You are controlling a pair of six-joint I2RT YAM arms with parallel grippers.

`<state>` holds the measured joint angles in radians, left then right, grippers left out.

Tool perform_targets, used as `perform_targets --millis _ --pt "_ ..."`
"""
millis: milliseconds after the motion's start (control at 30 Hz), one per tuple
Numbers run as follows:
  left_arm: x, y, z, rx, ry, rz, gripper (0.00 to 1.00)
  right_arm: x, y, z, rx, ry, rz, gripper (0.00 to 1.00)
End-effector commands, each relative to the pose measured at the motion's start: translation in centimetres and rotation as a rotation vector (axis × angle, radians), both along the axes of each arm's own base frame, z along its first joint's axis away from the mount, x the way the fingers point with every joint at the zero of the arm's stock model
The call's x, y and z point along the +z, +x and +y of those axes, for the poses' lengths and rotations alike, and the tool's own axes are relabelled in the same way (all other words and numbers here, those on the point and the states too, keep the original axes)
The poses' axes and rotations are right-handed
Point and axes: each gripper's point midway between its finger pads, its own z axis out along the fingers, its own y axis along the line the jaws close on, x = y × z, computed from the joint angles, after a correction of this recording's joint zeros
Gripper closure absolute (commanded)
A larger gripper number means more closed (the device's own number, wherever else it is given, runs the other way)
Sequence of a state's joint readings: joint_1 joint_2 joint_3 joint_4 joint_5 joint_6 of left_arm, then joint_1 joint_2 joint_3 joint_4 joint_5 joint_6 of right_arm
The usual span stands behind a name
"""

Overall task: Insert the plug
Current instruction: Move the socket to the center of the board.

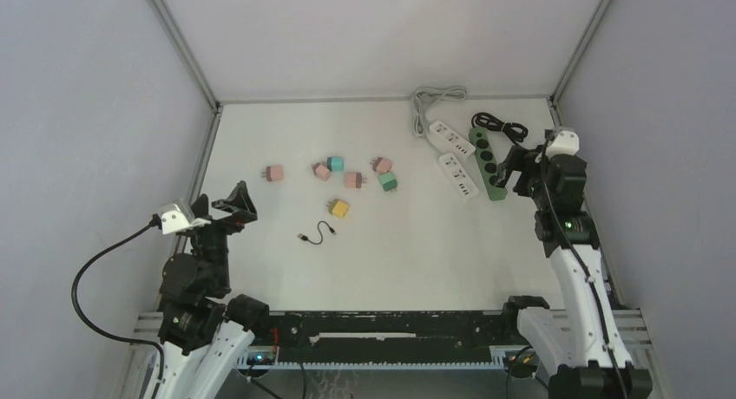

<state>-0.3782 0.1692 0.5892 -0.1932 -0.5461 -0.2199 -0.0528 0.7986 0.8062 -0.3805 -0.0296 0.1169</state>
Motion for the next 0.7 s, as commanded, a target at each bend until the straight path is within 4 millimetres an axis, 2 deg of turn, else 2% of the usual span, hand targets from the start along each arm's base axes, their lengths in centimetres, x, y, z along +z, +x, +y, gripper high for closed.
perform_targets --millis 0,300,433,567,667 --pt "0.3 0.2 -0.5 -0.024 0.003 -0.023 0.00 1.0 2.7 1.6 0.086 -0.021 -0.019 0.00" --pt "-0.5 1.1 -1.2 -0.042 0.029 0.011 0.00 -4.8 7.9 5.1 0.208 0.005 0.183 0.00" --pt "-0.8 1.5 -1.5 -0.049 0.039 0.030 0.00 -8.4 9.8 6.8 0.267 0.007 0.334 0.00" --pt "-1.1 1.9 -1.6 -0.046 0.050 0.047 0.00 -12.0 11.4 7.7 0.288 0.002 0.458 0.01" --pt "-1.3 2.1 -1.6 -0.043 0.055 0.057 0.00 -13.6 12.5 8.0 0.292 -0.039 0.508 0.02"
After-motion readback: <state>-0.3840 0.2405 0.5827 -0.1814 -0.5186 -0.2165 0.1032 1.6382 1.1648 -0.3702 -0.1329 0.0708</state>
